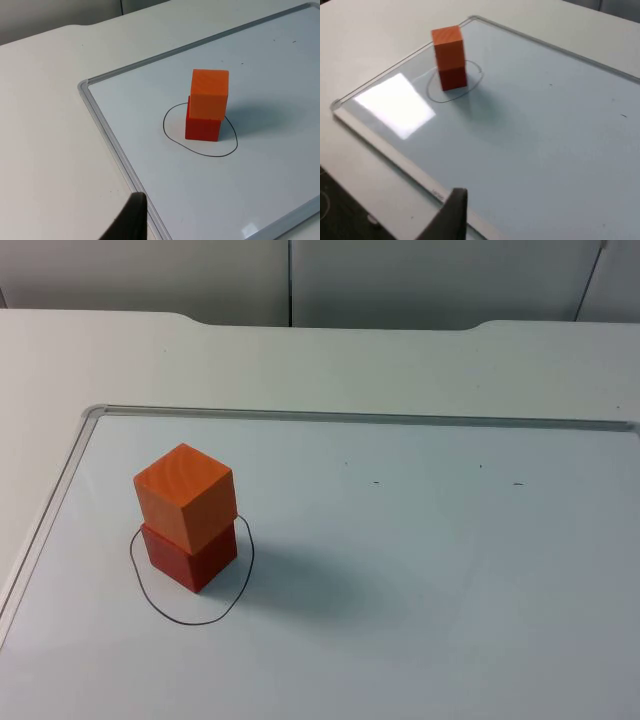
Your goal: Pick up one cube with the left hand and another cube with the right hand. First place the cube in the right hand at the target position, then stack the cube in the left hand on top.
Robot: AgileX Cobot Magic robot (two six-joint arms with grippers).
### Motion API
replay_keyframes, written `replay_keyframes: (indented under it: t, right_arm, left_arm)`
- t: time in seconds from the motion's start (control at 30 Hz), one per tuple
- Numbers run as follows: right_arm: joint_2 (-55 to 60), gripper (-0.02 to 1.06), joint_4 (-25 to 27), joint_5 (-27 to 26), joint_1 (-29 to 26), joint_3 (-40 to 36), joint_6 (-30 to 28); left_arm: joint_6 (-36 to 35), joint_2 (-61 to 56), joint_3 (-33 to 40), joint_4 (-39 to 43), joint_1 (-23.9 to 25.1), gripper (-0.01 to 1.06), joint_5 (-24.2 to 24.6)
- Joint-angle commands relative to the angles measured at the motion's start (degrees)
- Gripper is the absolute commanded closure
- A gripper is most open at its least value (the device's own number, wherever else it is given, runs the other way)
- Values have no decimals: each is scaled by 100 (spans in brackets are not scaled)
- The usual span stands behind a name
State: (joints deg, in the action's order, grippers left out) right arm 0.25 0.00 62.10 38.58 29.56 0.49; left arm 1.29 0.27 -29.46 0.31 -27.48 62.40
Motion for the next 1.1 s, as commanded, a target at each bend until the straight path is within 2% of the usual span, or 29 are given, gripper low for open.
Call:
replay_keyframes:
  t: [0.0, 0.07, 0.1, 0.27, 0.3, 0.4, 0.43, 0.57, 0.73, 1.07]
  right_arm:
    - [-25, -1, 0, -31, -471, -35, -49]
    - [-25, -1, 0, -31, -1041, -35, -49]
    - [-25, -1, 0, -31, -1041, -35, -49]
    - [-25, -1, 0, -31, -2252, -35, -49]
    - [-25, -1, 0, -31, -2252, -35, -49]
    - [-25, -1, 0, -31, -2889, -35, -49]
    - [-25, -1, 0, -31, -2889, -35, -49]
    - [-25, -1, 0, -31, -3624, -35, -49]
    - [-25, -1, 0, -31, -3901, -35, -49]
    - [-25, -1, 0, -31, -4094, -35, -49]
  left_arm:
    - [-40, -27, 13, 4, 4, 0, -62]
    - [-40, -27, 13, 4, 4, 0, -62]
    - [-40, -27, 13, 4, 4, 0, -62]
    - [-28, -27, 13, 4, 4, 0, -62]
    - [-28, -27, 13, 4, 4, 0, -62]
    - [-28, -27, 13, 4, 4, 0, -62]
    - [-28, -27, 13, 4, 4, 0, -62]
    - [-28, -27, 13, 4, 4, 0, -62]
    - [-28, -27, 13, 4, 4, 0, -62]
    - [-28, -27, 13, 4, 4, 0, -62]
